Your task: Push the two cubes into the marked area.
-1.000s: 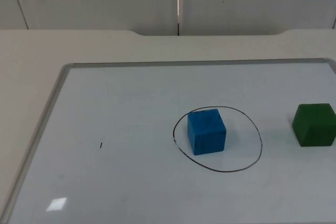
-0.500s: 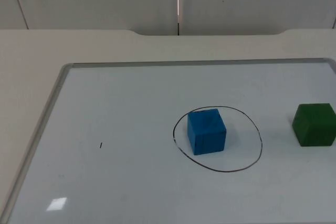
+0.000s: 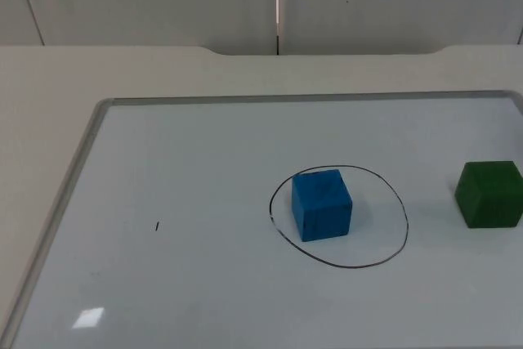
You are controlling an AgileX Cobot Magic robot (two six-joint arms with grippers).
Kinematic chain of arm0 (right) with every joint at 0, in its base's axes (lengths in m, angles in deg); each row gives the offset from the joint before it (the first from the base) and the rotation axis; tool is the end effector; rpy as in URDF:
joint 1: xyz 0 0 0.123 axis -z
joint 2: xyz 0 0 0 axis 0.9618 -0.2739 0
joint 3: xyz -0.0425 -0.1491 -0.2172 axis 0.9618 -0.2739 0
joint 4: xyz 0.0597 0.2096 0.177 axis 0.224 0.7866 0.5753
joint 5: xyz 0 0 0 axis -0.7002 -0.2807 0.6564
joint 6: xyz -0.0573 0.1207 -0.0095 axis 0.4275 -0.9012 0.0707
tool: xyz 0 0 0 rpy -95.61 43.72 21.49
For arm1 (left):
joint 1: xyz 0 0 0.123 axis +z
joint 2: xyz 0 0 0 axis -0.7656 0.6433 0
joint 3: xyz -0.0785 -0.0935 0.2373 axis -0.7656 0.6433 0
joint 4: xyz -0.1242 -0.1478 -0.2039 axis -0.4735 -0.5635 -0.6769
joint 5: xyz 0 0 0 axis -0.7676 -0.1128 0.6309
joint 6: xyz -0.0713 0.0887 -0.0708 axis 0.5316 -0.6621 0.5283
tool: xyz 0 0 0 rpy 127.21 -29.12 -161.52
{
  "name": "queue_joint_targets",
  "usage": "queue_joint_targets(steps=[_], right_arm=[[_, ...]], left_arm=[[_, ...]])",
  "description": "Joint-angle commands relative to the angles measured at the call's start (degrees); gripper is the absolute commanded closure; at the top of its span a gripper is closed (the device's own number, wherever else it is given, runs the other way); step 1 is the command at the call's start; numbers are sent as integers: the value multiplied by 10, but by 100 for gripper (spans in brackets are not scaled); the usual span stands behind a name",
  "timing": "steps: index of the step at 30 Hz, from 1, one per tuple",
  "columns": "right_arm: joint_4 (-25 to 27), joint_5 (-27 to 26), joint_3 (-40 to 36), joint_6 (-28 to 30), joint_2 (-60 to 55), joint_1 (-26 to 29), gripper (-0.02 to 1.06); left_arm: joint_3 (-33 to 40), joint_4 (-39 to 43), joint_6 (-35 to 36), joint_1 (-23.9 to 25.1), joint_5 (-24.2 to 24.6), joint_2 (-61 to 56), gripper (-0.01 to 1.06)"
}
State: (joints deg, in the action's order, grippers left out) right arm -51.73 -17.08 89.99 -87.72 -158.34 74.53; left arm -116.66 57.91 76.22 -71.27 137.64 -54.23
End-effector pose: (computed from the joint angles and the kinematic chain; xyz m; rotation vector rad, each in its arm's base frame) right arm 0.3519 -0.0002 0.1180 0.0486 2.8133 0.0300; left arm 0.0714 -0.0302 0.2709 0.3960 2.0266 -0.2446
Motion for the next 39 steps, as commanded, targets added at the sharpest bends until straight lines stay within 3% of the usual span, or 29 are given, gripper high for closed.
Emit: queue_joint_targets(steps=[1,9,15,39], right_arm=[[1,-3,10,-1,-22,3,104],[15,-29,10,-2,-44,3,104],[70,-65,10,-2,-45,2,104],[76,-95,10,-2,-131,-56,104]], left_arm=[[3,4,0,1,3,-2,105],[3,4,0,1,3,-2,105],[3,4,0,1,3,-2,105],[3,4,0,1,3,-2,105]])
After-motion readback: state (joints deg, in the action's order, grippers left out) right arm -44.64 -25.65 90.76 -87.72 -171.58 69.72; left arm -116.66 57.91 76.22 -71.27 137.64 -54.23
